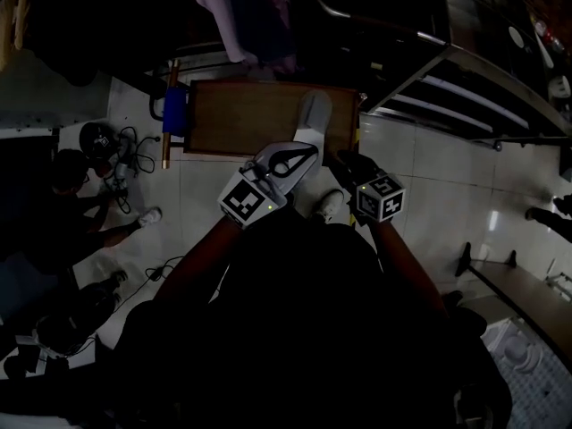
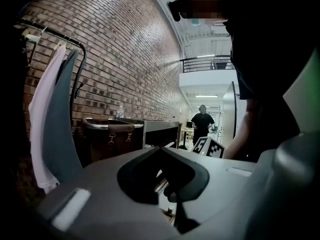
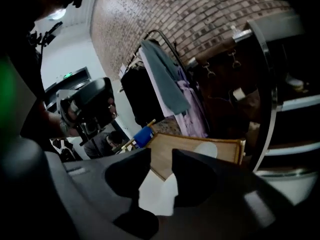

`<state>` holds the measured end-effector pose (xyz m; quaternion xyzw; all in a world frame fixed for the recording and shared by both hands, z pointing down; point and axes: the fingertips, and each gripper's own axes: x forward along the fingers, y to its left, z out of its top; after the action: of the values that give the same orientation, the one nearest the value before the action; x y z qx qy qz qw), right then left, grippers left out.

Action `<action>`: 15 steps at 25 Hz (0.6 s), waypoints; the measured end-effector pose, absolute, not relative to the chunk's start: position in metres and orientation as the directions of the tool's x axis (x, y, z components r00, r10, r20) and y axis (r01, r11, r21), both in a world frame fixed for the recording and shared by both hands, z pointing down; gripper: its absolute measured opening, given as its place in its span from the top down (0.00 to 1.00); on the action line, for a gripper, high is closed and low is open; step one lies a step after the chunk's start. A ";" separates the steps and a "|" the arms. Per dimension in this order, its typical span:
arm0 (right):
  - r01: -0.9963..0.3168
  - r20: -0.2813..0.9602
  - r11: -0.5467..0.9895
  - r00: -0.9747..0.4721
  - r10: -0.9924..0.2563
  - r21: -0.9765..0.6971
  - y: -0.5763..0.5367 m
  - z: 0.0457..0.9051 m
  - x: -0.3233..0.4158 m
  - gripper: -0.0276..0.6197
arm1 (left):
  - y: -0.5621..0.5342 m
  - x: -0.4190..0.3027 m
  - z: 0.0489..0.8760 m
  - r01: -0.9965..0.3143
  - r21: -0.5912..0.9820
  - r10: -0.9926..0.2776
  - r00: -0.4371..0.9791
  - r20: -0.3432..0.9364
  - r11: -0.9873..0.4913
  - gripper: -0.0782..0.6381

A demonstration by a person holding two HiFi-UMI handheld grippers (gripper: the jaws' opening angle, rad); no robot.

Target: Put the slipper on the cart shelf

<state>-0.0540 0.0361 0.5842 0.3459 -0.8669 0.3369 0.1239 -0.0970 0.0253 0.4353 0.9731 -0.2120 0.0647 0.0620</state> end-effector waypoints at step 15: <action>-0.753 0.712 0.032 -0.635 -0.301 -0.658 0.031 0.781 -0.074 0.53 | -0.031 -0.121 0.455 -0.282 0.146 -0.261 0.953 0.152 -0.948 0.89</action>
<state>-0.0737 0.0311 0.7808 0.3810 -0.6917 0.5821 0.1938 -0.1209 -0.0314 0.4551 0.9848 -0.1378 0.0655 0.0831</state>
